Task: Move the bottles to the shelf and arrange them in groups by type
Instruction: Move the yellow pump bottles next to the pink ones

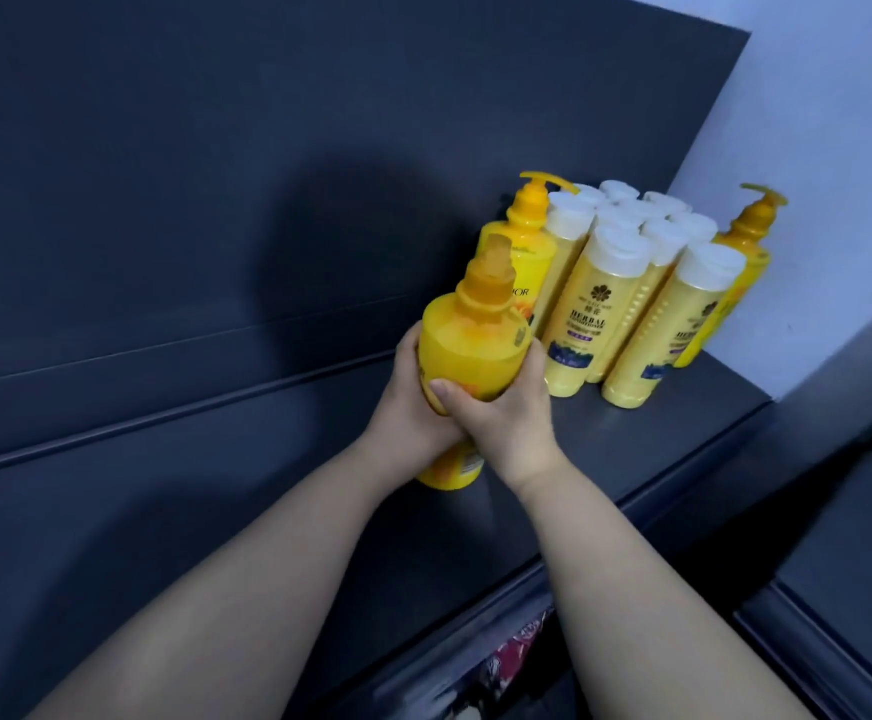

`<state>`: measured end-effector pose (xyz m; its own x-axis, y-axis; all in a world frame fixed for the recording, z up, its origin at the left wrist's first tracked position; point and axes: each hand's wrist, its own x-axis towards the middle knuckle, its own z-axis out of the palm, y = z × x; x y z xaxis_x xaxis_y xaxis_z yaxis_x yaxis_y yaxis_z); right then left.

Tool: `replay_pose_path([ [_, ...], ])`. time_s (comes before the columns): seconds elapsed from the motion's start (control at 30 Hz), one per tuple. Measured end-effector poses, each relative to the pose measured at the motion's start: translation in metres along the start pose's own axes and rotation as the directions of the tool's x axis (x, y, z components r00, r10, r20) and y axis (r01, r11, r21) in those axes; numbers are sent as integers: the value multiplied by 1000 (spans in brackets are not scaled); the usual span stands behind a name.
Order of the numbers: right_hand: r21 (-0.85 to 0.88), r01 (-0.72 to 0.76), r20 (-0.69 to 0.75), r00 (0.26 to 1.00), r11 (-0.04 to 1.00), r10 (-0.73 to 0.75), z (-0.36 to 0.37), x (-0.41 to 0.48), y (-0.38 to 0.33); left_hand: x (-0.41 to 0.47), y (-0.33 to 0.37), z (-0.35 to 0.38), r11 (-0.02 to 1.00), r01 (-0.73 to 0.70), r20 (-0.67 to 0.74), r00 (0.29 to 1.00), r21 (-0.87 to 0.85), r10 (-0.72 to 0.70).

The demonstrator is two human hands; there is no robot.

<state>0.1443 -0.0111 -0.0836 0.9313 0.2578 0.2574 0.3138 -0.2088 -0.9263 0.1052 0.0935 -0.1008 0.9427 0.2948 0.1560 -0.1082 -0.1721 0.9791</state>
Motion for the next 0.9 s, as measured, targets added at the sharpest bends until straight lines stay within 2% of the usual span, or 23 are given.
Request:
replay_pose_path([
  [0.13, 20, 40, 63, 997, 999, -41, -1, -2, -2, -11, 3, 0, 1000, 2, -39, 999, 5, -2],
  [0.43, 121, 0, 310, 950, 993, -38, -13, -24, -4, -53, 21, 12, 995, 96, -225, 970, 31, -87],
  [0.53, 133, -10, 385, 922, 991, -42, -18, -39, -15, -78, 32, 11, 985, 131, -293, 952, 116, -92],
  [0.7, 177, 23, 454, 885, 984, -102, -9, -70, -51, -126, 58, -10, 964, 115, -434, 901, 238, -1],
  [0.9, 250, 128, 517, 820, 960, -244, 33, -135, -105, -203, 84, -71, 921, 149, -517, 853, 360, 64],
])
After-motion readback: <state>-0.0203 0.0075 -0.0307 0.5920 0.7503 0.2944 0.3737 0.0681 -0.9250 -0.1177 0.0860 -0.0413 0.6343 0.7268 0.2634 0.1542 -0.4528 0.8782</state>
